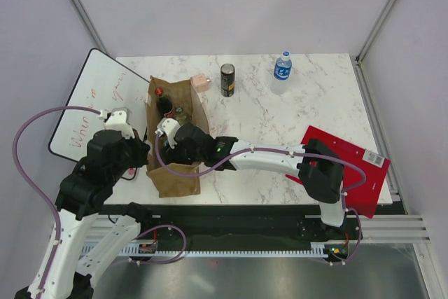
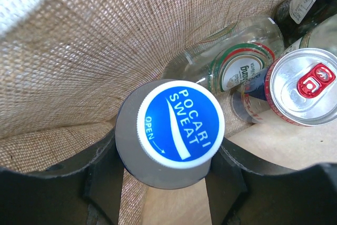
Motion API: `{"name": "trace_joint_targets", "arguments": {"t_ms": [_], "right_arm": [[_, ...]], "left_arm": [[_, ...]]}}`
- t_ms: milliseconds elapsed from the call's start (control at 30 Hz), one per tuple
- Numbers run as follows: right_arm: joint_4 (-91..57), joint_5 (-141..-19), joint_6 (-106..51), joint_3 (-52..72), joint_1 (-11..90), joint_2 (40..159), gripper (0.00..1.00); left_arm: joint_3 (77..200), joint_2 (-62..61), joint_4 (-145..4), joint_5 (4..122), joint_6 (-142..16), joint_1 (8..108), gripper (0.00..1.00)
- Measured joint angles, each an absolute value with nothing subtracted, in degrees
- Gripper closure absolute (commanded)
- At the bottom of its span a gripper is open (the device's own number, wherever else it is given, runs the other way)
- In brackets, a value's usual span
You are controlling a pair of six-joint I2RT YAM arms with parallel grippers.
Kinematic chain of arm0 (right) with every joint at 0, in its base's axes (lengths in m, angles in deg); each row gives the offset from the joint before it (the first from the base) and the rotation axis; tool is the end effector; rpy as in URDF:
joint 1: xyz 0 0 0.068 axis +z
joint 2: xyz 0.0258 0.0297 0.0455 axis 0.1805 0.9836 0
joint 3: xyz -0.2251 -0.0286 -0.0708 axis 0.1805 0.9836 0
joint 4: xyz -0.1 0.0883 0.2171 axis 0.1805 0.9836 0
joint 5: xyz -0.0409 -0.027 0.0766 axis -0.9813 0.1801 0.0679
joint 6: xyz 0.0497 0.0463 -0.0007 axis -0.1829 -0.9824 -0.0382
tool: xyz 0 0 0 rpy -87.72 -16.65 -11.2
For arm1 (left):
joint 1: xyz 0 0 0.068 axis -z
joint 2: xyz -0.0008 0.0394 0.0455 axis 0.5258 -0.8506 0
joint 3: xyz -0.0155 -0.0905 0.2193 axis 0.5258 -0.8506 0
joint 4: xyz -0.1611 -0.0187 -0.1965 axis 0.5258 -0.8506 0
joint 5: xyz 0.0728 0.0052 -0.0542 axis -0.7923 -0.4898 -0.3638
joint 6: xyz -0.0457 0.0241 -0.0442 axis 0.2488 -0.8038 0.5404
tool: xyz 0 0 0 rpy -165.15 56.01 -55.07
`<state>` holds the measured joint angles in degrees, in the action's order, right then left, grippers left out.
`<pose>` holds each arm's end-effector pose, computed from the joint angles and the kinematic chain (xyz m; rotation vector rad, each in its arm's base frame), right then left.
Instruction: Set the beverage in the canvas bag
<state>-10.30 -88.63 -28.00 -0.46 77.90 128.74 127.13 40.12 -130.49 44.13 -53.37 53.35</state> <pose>0.1731 0.4159 0.2138 -1.1044 1.9282 0.7387 0.1220 -0.0376 0.3338 -0.0925 2.1253 -0.2467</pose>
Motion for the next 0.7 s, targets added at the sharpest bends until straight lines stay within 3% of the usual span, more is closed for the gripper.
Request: {"name": "trace_joint_targets", "arguments": {"t_ms": [267, 500, 700], "right_arm": [[-7.9, -90.3, -28.0, -1.5, 78.1, 128.7, 0.27], [-1.5, -96.2, -28.4, -9.3, 78.1, 127.2, 0.17], [3.6, -100.1, -30.1, -13.9, 77.6, 120.8, 0.16]], "left_arm": [[127.7, 41.1, -130.6, 44.2, -52.8, 53.4, 0.58], [128.9, 41.3, -130.6, 44.2, -52.6, 53.4, 0.47], [128.9, 41.6, -130.5, 44.2, -52.5, 53.4, 0.43]]}}
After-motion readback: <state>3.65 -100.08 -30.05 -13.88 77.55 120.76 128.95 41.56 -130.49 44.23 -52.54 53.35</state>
